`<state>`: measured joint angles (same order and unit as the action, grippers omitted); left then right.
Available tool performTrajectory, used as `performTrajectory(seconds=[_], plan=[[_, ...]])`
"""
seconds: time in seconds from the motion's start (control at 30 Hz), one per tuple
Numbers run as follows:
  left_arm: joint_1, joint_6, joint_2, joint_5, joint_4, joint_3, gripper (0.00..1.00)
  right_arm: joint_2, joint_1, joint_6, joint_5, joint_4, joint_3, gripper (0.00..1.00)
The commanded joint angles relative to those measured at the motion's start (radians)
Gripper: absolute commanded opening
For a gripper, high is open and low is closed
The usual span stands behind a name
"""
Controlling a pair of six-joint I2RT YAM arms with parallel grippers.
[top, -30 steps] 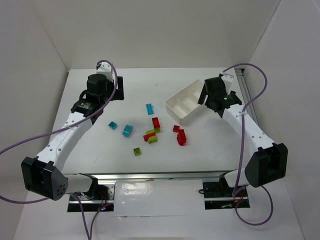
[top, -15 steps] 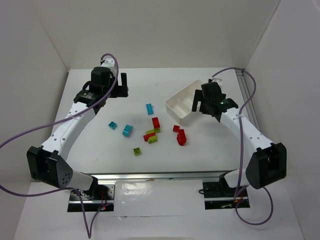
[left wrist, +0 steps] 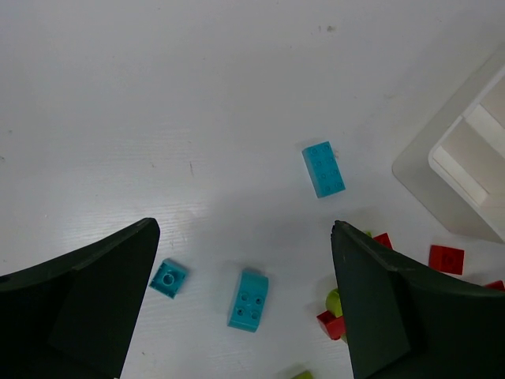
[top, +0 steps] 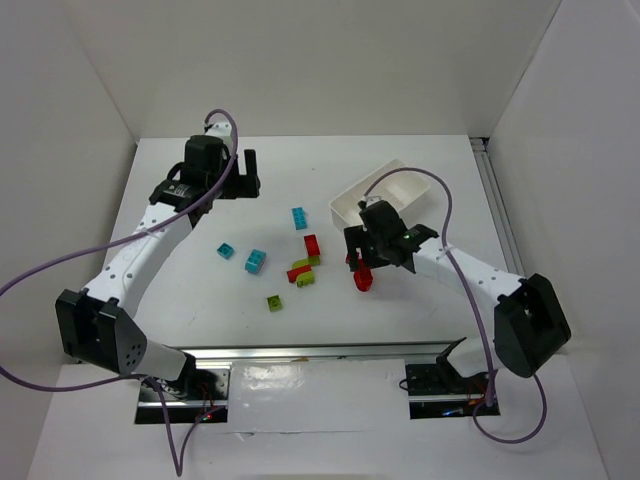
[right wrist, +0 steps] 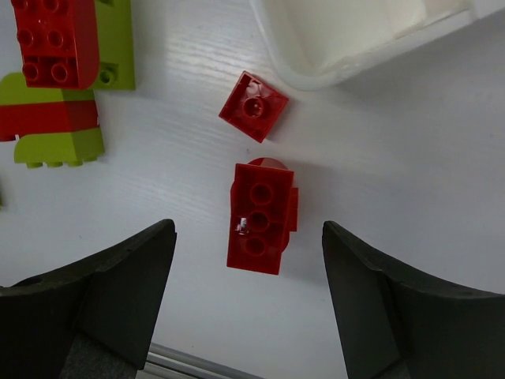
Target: Sort the legos into containers by color
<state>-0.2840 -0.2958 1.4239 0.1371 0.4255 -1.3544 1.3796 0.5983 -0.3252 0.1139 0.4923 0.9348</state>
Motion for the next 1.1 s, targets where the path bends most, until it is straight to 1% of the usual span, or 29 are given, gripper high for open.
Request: performTrajectory(seconds=[0.0, 0.03, 0.07, 0.1, 0.13, 0.23, 0.43, 0.53, 0.7, 0.73, 0.77, 0.87, 0.93, 1.03, 1.07], plan=[[0.0, -0.025, 0.018, -0.025, -0.008, -0.031, 0.99, 0.036, 0.041, -0.008, -0.017, -0.061, -0.001, 0.82], [0.0, -0.025, 0.018, -0.025, -0.008, -0.022, 0.99, 0.045, 0.041, -0.008, -0.005, -0.061, -0.001, 0.8], [0.0, -0.025, 0.018, -0.025, -0.008, -0.022, 0.99, 0.058, 0.055, -0.008, 0.006, -0.07, -0.001, 0.77], [0.0, -0.025, 0.018, -0.025, -0.008, -0.022, 0.99, 0.058, 0.055, -0.02, 0.022, -0.07, -0.001, 0.7], [-0.009, -0.025, 0.018, -0.025, -0.008, -0.012, 0.99, 0.058, 0.055, -0.02, 0.023, -0.07, -0.001, 0.69], [-0.009, -0.025, 0.018, -0.025, -0.008, -0.003, 0.99, 0.078, 0.055, -0.029, 0.032, -0.081, -0.01, 0.69], [-0.009, -0.025, 0.018, -0.025, -0.008, 0.006, 0.99, 0.098, 0.055, -0.049, 0.098, -0.081, -0.019, 0.69], [-0.009, -0.025, 0.018, -0.025, -0.017, 0.006, 0.99, 0.098, 0.055, -0.049, 0.098, -0.081, -0.028, 0.69], [-0.009, -0.025, 0.018, -0.025, -0.017, 0.006, 0.99, 0.118, 0.055, -0.049, 0.098, -0.09, -0.037, 0.56], [-0.009, -0.025, 0.018, -0.025, -0.017, 0.006, 0.99, 0.118, 0.064, -0.049, 0.089, -0.09, -0.037, 0.48], [-0.009, -0.025, 0.018, -0.025, -0.017, 0.006, 0.99, 0.118, 0.064, -0.058, 0.089, -0.09, -0.037, 0.46], [-0.009, -0.016, 0.018, -0.025, -0.017, 0.015, 0.99, 0.099, 0.064, -0.067, 0.125, -0.06, -0.015, 0.33], [-0.009, -0.016, 0.018, -0.025, -0.017, 0.015, 0.99, 0.06, 0.075, -0.067, 0.148, -0.032, 0.037, 0.29], [-0.009, -0.016, 0.018, 0.001, -0.017, 0.015, 1.0, 0.0, 0.075, -0.045, 0.194, 0.023, 0.131, 0.29], [-0.009, -0.016, 0.029, 0.001, -0.017, 0.005, 1.0, -0.011, 0.075, -0.044, 0.232, 0.032, 0.154, 0.29]])
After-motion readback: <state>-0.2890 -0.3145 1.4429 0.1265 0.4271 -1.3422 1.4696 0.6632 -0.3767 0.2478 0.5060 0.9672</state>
